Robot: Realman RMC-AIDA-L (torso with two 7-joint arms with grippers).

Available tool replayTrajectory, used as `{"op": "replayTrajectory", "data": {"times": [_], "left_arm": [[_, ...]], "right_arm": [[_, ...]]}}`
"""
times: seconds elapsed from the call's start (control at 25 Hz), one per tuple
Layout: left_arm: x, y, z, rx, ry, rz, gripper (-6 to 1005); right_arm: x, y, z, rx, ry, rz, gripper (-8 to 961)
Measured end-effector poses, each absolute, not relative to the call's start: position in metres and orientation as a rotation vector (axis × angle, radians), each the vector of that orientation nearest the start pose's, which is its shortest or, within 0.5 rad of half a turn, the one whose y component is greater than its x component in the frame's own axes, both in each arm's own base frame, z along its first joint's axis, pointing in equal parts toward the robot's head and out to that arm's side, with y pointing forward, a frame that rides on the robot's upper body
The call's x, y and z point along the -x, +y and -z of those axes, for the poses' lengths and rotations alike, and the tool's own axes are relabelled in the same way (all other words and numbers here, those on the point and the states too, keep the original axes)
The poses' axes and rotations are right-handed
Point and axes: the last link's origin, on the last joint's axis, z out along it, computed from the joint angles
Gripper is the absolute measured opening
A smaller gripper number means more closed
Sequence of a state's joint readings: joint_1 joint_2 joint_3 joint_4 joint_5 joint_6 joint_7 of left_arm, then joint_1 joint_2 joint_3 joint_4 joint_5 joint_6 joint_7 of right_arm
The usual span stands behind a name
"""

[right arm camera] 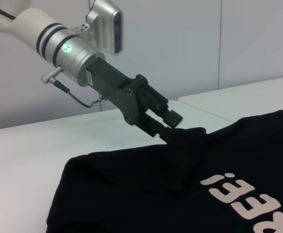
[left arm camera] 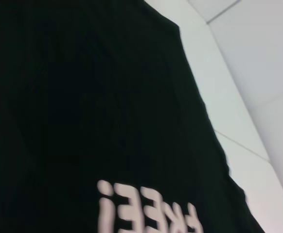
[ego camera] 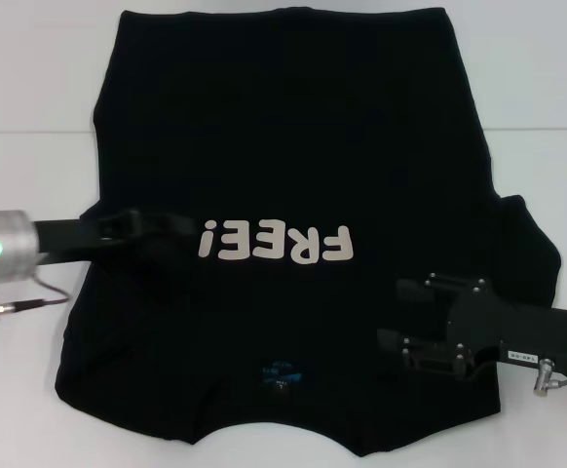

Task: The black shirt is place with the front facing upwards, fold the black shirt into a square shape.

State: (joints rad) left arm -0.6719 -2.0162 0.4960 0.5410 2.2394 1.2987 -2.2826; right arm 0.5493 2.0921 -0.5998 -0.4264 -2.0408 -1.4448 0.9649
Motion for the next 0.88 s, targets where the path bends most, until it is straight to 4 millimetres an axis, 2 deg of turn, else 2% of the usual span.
{"op": "replayTrajectory", "data": {"times": [0.2, 0.32, 0.48, 0.64, 0.88], "left_arm": [[0.316, 0.382, -0.038, 1.881, -1.873, 0.705, 586], [0.329, 0.382, -0.040, 1.773, -1.890, 0.735, 630], [0.338, 0.386, -0.034, 1.663, -1.892, 0.746, 690], [0.339, 0.392, -0.029, 1.608, -1.865, 0.764, 749], [0.337, 0.402, -0.023, 1.563, -1.808, 0.744, 749]], "right_arm": [[-0.279, 0.318, 0.041, 2.700, 0.355, -0.649, 738], [-0.279, 0.318, 0.041, 2.700, 0.355, -0.649, 738], [-0.279, 0.318, 0.041, 2.700, 0.353, -0.649, 737], [-0.279, 0.318, 0.041, 2.700, 0.353, -0.649, 737], [-0.279, 0.318, 0.041, 2.701, 0.351, -0.649, 737]]}}
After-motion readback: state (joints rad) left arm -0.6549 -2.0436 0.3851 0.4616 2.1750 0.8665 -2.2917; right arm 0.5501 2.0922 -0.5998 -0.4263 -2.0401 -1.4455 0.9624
